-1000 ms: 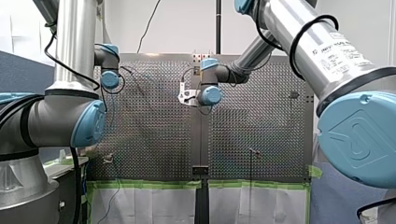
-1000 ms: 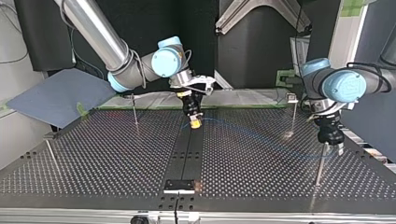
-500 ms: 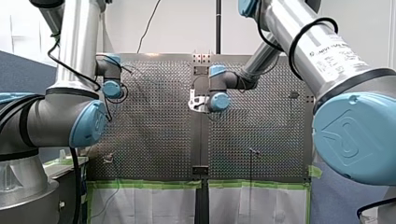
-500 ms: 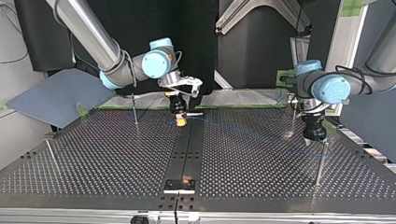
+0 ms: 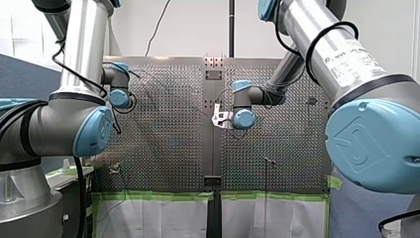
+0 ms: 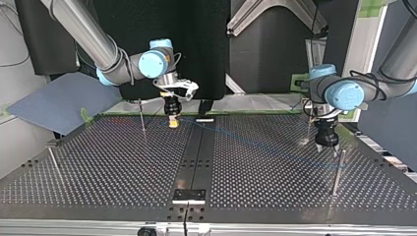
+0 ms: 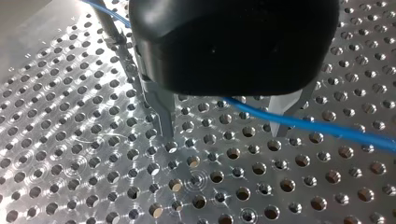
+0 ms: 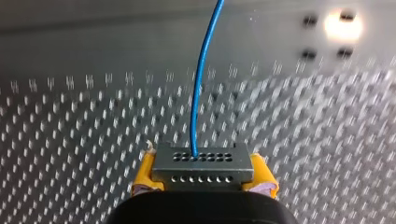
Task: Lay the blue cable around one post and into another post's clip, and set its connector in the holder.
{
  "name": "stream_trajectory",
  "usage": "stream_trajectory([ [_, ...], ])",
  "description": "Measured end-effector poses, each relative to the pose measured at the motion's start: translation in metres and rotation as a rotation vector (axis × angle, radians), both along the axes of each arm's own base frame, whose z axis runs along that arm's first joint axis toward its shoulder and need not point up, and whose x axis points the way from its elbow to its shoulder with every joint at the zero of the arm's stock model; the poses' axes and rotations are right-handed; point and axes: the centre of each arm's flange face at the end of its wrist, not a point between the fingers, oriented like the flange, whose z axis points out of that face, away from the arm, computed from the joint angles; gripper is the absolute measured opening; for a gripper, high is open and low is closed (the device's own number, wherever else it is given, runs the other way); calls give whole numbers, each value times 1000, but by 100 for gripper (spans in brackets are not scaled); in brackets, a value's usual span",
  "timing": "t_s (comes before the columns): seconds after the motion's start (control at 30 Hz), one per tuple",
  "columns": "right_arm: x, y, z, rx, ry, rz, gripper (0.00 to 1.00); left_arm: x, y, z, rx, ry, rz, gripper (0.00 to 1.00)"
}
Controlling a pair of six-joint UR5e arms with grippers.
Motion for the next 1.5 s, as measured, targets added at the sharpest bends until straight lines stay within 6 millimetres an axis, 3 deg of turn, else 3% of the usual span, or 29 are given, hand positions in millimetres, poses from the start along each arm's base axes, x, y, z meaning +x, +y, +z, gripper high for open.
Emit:
stream_trajectory([
  [0.53,-74,-18,-45,-30,70,-213,0,2,0,2,4,-22,-1,100],
  [0.73,-114,-28,-61,-25,65,-323,0,3,0,0,3,-20,-5,100],
  [0.87,-139,-32,-72,-14,61,-370,0,6,-1,-12,-13,-4,-20,100],
  [1.03,-168,-32,-87,26,81,-414,0,8,-1,-21,-27,4,-30,100],
  [1.5,-246,-19,-134,122,128,-533,0,9,1,-21,-29,-1,-25,100],
])
